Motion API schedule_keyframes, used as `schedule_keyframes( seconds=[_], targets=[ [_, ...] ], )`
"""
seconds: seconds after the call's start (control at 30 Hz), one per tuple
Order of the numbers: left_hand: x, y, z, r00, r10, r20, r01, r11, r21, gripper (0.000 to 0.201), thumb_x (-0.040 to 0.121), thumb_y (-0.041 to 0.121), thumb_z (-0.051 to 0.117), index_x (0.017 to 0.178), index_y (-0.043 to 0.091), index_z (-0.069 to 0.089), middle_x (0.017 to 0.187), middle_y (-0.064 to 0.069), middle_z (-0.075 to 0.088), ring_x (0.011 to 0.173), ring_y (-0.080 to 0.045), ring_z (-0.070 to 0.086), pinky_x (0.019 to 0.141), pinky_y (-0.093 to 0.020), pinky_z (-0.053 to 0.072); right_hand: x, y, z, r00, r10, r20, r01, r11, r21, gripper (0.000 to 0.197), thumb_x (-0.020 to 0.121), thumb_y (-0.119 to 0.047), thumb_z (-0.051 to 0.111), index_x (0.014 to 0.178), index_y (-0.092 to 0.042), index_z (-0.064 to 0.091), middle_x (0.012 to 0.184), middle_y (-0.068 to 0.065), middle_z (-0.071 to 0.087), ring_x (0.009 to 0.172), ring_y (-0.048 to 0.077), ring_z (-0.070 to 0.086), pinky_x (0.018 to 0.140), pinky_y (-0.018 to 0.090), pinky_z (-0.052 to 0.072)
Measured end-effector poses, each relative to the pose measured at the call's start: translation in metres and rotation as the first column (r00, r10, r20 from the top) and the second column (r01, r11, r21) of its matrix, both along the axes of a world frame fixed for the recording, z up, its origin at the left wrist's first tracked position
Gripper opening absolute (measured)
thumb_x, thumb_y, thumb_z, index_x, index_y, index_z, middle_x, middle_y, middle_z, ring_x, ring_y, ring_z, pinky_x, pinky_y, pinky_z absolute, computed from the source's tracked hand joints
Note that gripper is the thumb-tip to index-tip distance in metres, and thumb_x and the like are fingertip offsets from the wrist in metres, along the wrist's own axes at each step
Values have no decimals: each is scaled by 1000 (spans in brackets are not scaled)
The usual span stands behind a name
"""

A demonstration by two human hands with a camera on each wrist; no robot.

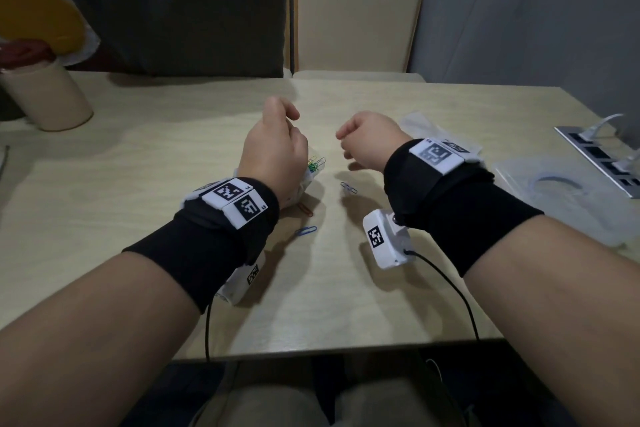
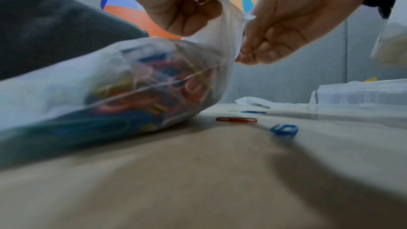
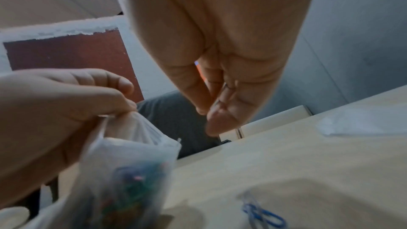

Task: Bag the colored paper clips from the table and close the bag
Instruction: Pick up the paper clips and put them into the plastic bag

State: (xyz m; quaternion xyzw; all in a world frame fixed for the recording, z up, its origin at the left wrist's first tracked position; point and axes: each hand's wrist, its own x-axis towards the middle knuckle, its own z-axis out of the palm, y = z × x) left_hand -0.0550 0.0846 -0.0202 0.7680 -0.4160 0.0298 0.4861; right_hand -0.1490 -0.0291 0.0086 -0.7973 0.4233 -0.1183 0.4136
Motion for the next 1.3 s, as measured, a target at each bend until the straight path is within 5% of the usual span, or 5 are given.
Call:
schedule_keyframes(
  seconds=[0.1,0.2,0.53,0.93,1.3],
  targets=[
    [0,0,1,1000,7,-7,-7,1000,-5,22,88,4,42,109,8,46,67,0,49,66,-20,46,59,-29,27,-10,0,-11,897,108,-428,-153,986,-73,9,88,-11,55,94,-14,61,78,3,57,69,21,58,60,27,50],
    [1,0,1,1000,26,3,-26,1000,-13,22,88,4,42,109,8,46,64,4,45,60,-13,44,55,-26,24,-8,6,-32,696,97,-711,-340,917,-207,17,82,-20,50,79,-7,59,83,14,63,82,34,61,75,33,50],
    [4,1,3,995,98,-18,-99,995,-19,21,90,5,39,110,7,45,78,-9,52,69,-23,47,60,-29,29,0,42,-34,679,427,-598,-644,738,-204,35,93,-23,55,127,-18,61,125,12,56,112,31,57,90,31,47],
    [2,-1,2,997,76,13,-76,997,-13,23,89,4,40,111,5,46,78,-11,54,70,-26,49,60,-30,29,-1,57,-37,589,403,-701,-775,528,-347,29,94,-31,56,113,-14,68,111,7,68,101,29,63,83,30,47],
    [2,-1,1,998,62,30,-62,998,-7,23,88,3,41,111,4,46,78,-14,54,72,-30,50,61,-35,34,-2,49,-47,629,306,-715,-717,583,-382,19,93,-18,52,102,-14,68,95,7,66,77,30,57,68,29,45]
  ],
)
